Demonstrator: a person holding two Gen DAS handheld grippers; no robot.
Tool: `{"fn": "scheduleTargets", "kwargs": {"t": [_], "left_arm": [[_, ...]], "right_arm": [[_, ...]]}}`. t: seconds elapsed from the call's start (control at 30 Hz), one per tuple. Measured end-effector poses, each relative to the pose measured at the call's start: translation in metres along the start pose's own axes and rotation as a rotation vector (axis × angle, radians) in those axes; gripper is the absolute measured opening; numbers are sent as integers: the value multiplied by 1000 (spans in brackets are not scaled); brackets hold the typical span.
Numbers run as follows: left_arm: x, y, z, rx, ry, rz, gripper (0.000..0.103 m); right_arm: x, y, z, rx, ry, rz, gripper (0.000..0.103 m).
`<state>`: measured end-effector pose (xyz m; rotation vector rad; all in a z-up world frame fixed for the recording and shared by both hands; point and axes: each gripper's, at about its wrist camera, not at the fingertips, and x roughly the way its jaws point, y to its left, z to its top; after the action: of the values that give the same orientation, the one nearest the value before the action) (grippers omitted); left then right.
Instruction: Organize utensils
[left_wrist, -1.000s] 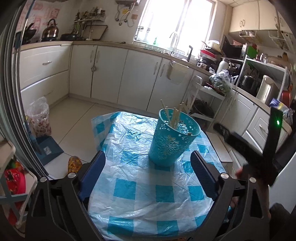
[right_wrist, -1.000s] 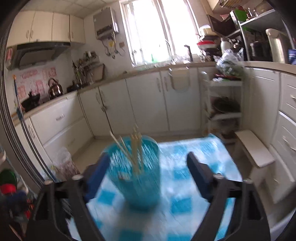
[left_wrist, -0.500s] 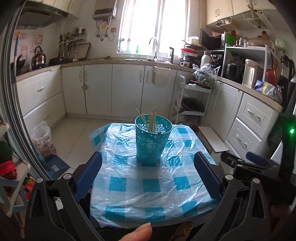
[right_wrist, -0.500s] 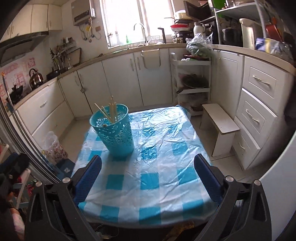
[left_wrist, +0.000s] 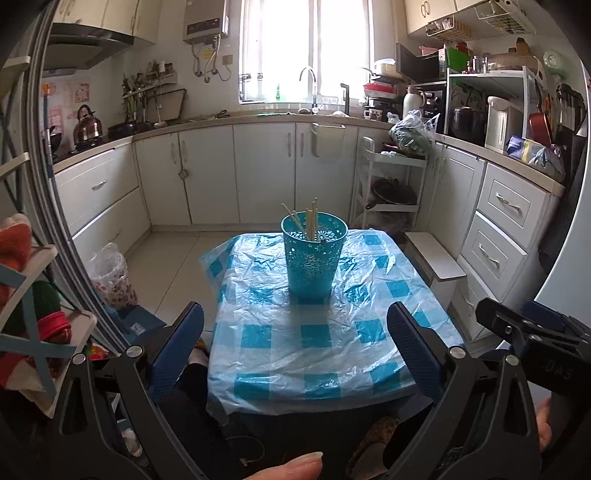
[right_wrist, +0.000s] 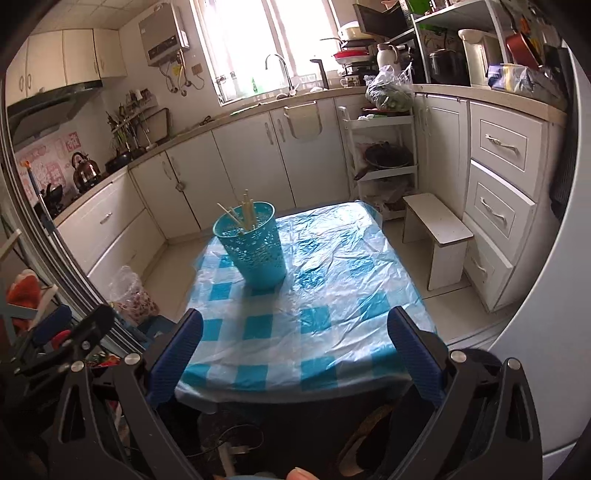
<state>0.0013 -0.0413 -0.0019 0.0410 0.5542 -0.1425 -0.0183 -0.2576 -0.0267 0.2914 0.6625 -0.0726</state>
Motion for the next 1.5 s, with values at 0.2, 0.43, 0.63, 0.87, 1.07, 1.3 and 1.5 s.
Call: {"fn": "scheduleTargets", "kwargs": {"t": [0.2, 0.43, 0.63, 0.87, 1.07, 1.3, 1.5], "left_arm": [[-20, 1, -8, -22, -18, 34, 96], [-33, 0, -20, -26, -11, 49, 95], [-39, 2, -27, -30, -1, 61, 95], [-45, 4, -27, -35, -5, 76, 95], [-47, 4, -28, -35, -10, 84, 95], [-51, 7, -29, -40, -11, 87, 95], [-54, 6, -29, -39, -18, 88, 95]], "right_arm": [[-16, 10, -22, 9, 17, 44, 96], [-36, 16, -37, -24, -51, 46, 96], [-42, 17, -46, -18, -62, 78, 96], [-45, 19, -48, -15, -63, 57, 96], [-43, 19, -49, -26, -48, 52, 96], [-45, 19, -51, -25, -50, 51, 96], [-45, 20, -51, -26, -45, 46, 96]]}}
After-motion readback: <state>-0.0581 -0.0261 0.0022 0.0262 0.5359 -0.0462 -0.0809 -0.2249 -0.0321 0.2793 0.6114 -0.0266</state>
